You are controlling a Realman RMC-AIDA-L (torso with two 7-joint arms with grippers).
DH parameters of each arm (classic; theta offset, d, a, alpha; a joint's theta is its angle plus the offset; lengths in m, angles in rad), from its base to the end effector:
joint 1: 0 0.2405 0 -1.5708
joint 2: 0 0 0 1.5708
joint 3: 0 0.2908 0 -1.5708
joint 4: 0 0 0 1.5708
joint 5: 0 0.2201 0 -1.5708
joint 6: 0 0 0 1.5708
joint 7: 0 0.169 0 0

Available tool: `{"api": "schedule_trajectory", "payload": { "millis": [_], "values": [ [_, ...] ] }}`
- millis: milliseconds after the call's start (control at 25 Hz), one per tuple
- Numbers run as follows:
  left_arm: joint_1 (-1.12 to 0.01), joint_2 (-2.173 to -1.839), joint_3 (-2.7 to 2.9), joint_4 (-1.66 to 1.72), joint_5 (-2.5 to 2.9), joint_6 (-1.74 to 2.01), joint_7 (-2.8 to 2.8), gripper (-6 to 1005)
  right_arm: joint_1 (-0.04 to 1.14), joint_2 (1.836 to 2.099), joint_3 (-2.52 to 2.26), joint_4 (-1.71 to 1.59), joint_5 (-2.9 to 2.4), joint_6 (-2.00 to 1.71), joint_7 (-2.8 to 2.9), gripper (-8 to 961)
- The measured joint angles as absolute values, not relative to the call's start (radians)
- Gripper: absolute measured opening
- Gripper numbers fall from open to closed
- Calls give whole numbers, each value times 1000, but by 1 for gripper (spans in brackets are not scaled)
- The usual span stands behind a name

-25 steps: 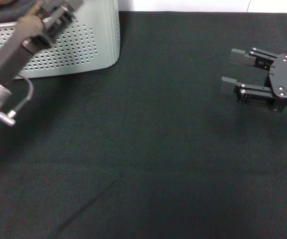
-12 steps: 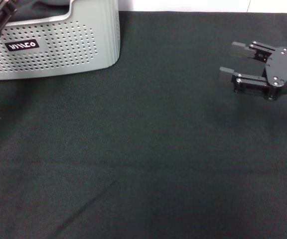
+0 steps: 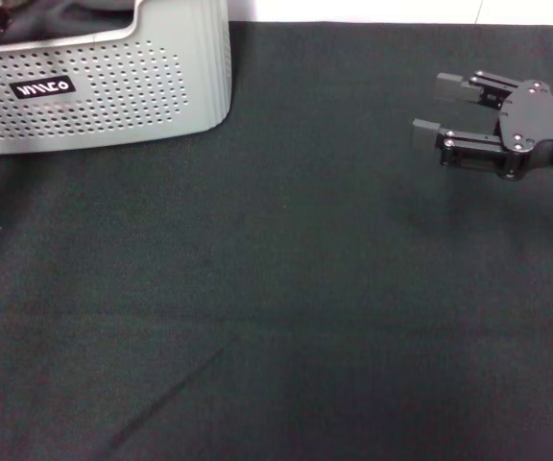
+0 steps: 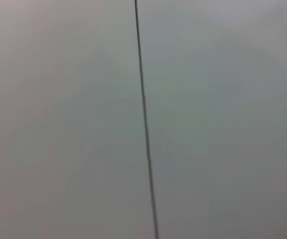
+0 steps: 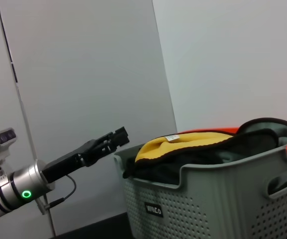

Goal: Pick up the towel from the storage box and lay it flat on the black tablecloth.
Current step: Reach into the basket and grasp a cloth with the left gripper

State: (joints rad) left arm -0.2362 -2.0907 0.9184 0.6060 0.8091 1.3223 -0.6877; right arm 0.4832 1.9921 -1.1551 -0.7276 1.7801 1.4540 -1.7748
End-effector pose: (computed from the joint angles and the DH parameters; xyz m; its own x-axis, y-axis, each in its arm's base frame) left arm -0.3361 0.3527 0.0669 0.6389 -0.2934 0.7112 0.6270 -0.3371 -0.7023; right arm 0.2240 0.3841 -0.0109 0.7084 -0.1506 -0.6895 -0.3562 -0.9197 -0.1651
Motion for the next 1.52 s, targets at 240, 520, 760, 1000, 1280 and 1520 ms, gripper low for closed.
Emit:
{"api": "schedule_trajectory", "payload": {
  "millis": [240, 520, 760, 1000, 1280, 1520],
  "values": [
    [-247, -2092, 921, 599, 811, 1247, -592, 785, 494, 1991, -1155, -727, 1780, 1427, -1775, 793],
    [-290, -2095, 926, 557, 811, 1180, -508, 785, 503, 1991, -1155, -726, 1780, 1409, -1775, 793],
    [-310, -2097, 922, 538, 805, 1121, -484, 785, 505, 1990, -1137, -725, 1781, 1408, -1775, 794],
    [-295, -2097, 920, 538, 772, 1110, -478, 784, 505, 1990, -1131, -724, 1781, 1407, -1775, 794],
    [-263, -2097, 921, 542, 768, 1115, -476, 784, 506, 1990, -1131, -724, 1781, 1406, -1775, 793],
    [-252, -2099, 925, 535, 767, 1119, -458, 783, 506, 1992, -1130, -724, 1781, 1407, -1775, 793]
  ]
}}
